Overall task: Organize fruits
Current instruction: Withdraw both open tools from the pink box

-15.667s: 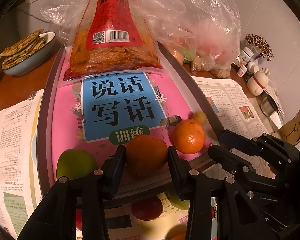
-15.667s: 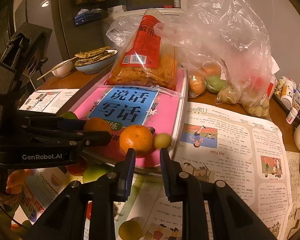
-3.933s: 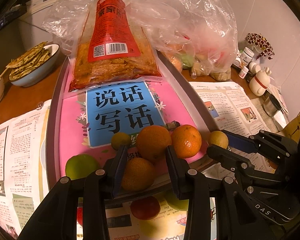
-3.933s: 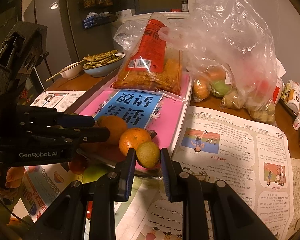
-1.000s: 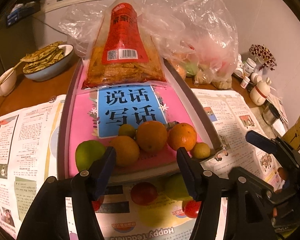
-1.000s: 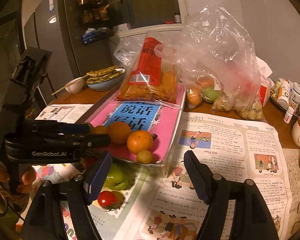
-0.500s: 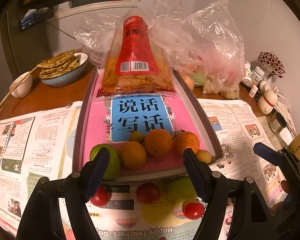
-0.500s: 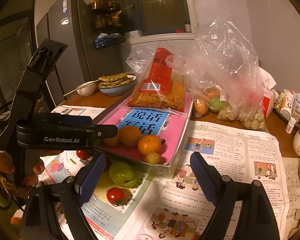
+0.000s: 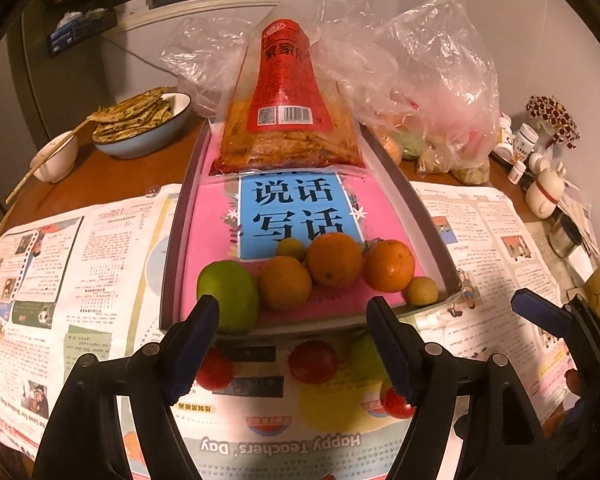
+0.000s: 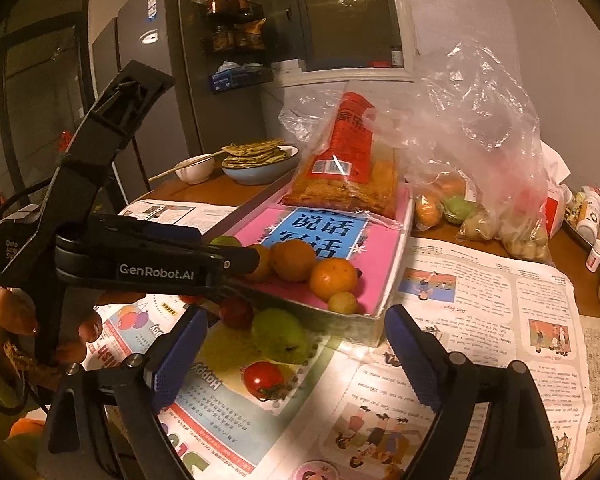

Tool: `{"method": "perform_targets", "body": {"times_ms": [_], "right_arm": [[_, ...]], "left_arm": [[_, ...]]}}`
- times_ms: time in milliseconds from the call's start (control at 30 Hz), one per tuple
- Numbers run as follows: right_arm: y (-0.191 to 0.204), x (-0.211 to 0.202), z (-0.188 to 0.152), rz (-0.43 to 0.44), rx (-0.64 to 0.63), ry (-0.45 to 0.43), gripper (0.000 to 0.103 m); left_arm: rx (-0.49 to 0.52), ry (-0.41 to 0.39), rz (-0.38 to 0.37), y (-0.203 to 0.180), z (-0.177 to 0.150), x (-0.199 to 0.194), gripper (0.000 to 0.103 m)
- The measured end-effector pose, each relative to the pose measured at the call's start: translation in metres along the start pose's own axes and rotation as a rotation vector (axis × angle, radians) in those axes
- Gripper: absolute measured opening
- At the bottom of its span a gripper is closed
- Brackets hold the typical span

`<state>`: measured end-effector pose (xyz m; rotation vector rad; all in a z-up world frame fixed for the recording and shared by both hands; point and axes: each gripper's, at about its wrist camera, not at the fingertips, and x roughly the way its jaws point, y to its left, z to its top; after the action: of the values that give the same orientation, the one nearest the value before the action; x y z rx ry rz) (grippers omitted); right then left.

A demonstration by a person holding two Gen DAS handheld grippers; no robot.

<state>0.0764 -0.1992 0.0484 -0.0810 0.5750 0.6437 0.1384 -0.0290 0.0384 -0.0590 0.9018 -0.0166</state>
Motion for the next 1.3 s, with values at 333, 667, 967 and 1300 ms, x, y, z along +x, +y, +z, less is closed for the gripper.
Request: {"method": "perform_targets", "body": {"times_ms": [333,667,967,1300], "right_arm": [[0.019,0.004,-0.006,0.013,-0.039,0.023,0.091],[0.031,0.009,-0.016,0.023,-0.059,0.051,0.091],[0.024,0.013,-0.022,-0.010,-0.024,0.079,0.091],[0.005,0.009,-0.023,-0.070,0.050,0.085,0.091]], "left_arm": [[-0.034,0.028,-0.003,0.014,-0.011,0.000,0.077],[-0.052,0.037,-0.009,0.023,-0.021,-0.003,0.077],[-0.055,0.021,-0.025,0.027,-0.026,-0.008,0.077],[-0.025,-0.002,-0.054,0.035,-0.032,-0.015,0.077]]}}
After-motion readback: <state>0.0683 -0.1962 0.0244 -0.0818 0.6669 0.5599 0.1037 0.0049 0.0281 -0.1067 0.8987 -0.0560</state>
